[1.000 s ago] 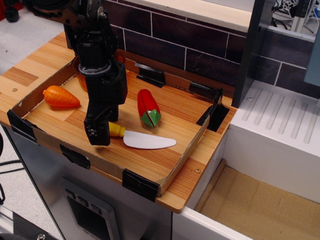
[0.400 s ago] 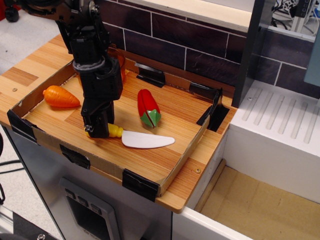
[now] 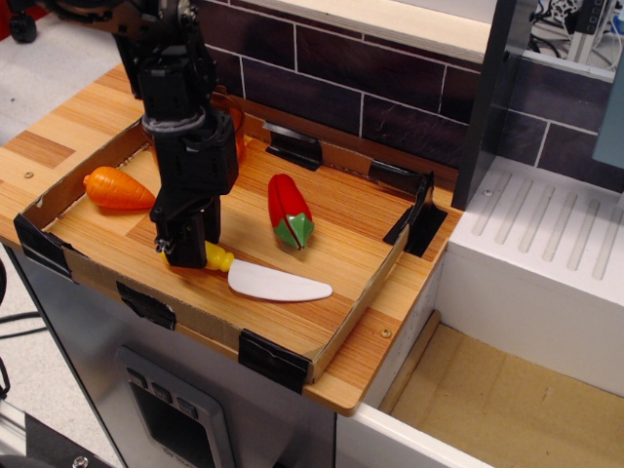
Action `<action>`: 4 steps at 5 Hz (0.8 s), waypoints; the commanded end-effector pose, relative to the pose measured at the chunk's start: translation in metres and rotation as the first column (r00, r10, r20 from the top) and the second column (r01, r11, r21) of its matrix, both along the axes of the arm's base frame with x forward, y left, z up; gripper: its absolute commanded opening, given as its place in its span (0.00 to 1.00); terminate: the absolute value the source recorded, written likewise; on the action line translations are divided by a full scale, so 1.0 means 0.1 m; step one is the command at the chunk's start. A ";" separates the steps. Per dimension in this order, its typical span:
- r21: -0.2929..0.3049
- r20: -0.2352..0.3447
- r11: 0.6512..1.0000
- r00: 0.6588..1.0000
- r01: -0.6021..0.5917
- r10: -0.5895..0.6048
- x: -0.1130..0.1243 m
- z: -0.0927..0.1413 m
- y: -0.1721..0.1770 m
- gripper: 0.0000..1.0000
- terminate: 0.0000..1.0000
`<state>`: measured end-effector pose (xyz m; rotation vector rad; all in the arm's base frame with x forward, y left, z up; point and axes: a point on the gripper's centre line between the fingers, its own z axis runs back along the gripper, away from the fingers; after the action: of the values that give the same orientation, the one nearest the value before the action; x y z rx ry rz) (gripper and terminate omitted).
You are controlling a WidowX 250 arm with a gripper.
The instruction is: Put knife in pot
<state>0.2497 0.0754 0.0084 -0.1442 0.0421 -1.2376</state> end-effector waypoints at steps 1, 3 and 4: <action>-0.080 0.056 0.996 0.998 0.047 -0.043 0.17 0.32 0.09 0.00 0.00; -0.210 0.132 0.973 0.983 -0.097 0.127 0.35 0.82 0.28 0.00 0.00; -0.247 0.146 0.956 0.970 -0.155 0.195 0.46 1.01 0.46 0.00 0.00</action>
<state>0.2943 0.1051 0.0960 -0.2834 -0.2349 -1.0588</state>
